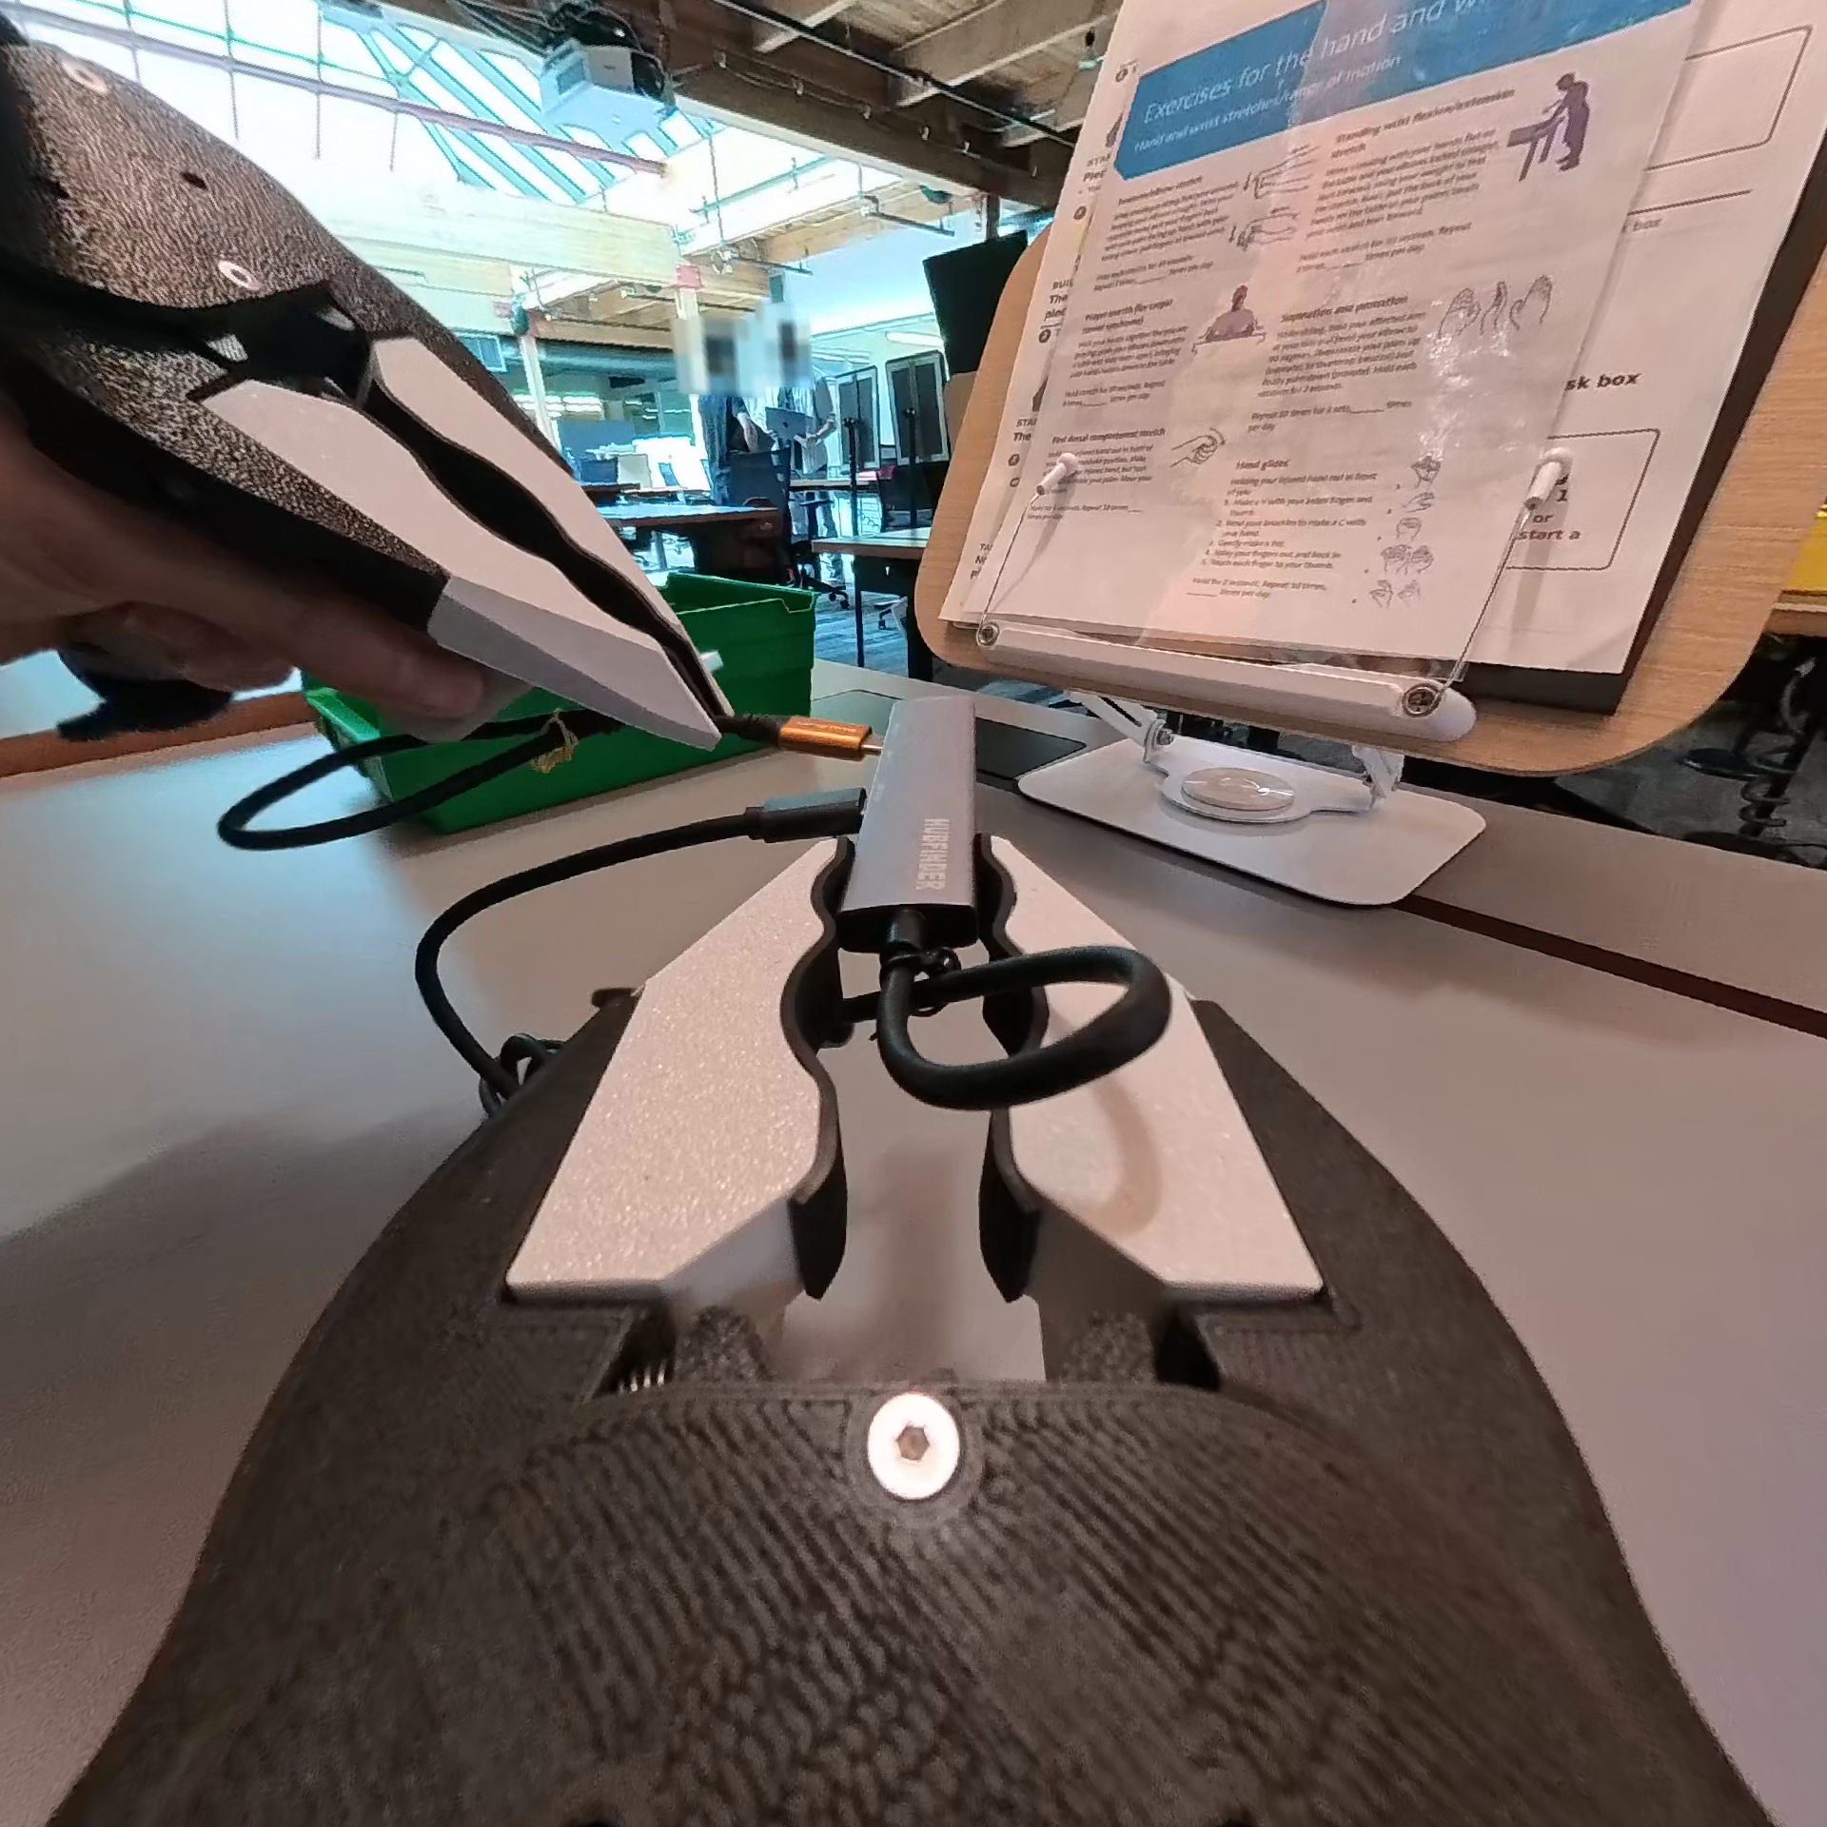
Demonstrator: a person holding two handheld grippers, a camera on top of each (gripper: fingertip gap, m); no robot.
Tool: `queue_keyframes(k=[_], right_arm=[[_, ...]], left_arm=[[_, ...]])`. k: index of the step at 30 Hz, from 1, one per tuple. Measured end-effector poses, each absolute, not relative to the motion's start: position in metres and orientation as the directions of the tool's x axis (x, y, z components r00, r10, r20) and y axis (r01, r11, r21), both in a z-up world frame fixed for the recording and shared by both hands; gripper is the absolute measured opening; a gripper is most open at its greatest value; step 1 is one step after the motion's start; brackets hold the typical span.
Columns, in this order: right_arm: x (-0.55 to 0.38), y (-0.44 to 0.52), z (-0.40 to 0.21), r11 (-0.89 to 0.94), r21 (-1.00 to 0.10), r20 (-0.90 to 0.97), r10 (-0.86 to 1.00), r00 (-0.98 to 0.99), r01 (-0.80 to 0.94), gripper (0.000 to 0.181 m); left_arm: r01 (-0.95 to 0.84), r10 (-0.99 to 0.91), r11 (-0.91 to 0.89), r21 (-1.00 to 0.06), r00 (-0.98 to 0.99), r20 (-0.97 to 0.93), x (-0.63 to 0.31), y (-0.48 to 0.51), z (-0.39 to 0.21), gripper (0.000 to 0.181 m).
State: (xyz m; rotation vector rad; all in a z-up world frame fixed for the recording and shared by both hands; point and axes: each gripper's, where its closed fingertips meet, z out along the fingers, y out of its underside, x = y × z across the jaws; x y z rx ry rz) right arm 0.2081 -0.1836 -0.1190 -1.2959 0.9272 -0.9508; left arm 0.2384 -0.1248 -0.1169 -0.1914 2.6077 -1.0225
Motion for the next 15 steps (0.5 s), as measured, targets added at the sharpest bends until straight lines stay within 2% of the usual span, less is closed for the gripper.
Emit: queue_keyframes(k=[1, 12, 15], right_arm=[[0.208, -0.184, -0.119, 0.038, -0.998, -0.021, -0.940, 0.339, 0.044, 0.023], [0.206, -0.188, -0.118, 0.092, -0.995, -0.074, -0.934, 0.350, 0.035, 0.024], [0.207, -0.187, -0.119, 0.083, -0.996, -0.067, -0.934, 0.350, 0.030, 0.024]], left_arm=[[-0.004, -0.239, 0.726, -0.688, -0.939, -0.246, 0.237, -0.126, -0.117, 0.001], [0.067, -0.218, 0.653, -0.755, -0.937, -0.271, 0.232, -0.136, -0.116, 0.001], [0.060, -0.252, 0.574, -0.817, -0.936, -0.245, 0.233, -0.138, -0.104, 0.001]])
